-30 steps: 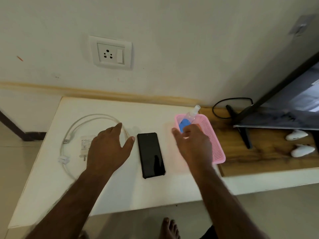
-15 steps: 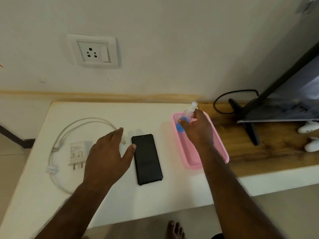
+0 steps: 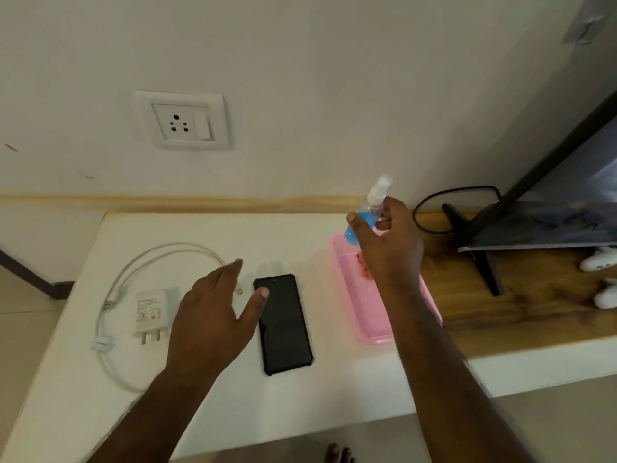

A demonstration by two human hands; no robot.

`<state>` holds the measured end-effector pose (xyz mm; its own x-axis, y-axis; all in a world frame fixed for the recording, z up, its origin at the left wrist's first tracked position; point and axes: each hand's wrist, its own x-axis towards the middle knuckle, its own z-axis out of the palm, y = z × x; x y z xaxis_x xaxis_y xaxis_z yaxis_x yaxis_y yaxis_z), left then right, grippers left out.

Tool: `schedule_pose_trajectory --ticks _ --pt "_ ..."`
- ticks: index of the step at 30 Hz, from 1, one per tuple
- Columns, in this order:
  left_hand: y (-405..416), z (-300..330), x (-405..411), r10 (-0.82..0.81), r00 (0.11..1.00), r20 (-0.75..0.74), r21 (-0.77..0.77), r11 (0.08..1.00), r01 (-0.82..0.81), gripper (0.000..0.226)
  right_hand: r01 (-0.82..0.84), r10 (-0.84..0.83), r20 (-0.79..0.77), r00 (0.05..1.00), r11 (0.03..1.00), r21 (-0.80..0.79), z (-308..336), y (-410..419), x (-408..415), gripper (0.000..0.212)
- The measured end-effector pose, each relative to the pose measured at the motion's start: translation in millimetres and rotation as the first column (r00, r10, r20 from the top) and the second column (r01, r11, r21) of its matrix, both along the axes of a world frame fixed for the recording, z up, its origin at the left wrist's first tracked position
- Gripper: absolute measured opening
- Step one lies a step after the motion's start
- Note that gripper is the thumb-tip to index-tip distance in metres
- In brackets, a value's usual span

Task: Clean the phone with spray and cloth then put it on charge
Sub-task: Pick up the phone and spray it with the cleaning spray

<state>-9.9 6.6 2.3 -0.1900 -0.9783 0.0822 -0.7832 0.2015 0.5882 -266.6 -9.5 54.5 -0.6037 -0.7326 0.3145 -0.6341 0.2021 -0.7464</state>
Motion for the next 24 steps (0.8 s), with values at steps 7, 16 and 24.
schedule_pose_trajectory --ticks 7,16,24 --pt "3 7 3 -0.013 0.999 -0.048 0.002 1.000 0.013 0.089 -0.287 0.270 0.187 0.945 0.956 0.068 6 25 78 0.042" --pt "1 2 5 -0.109 0.951 -0.290 -0.032 0.994 0.104 0.044 -0.494 0.422 0.360 0.832 0.859 0.136 -8 30 119 0.033" --pt "-1 -10 5 -0.063 0.981 -0.183 0.050 0.996 0.073 0.069 -0.459 0.459 0.436 0.774 0.881 -0.112 3 28 116 0.037"
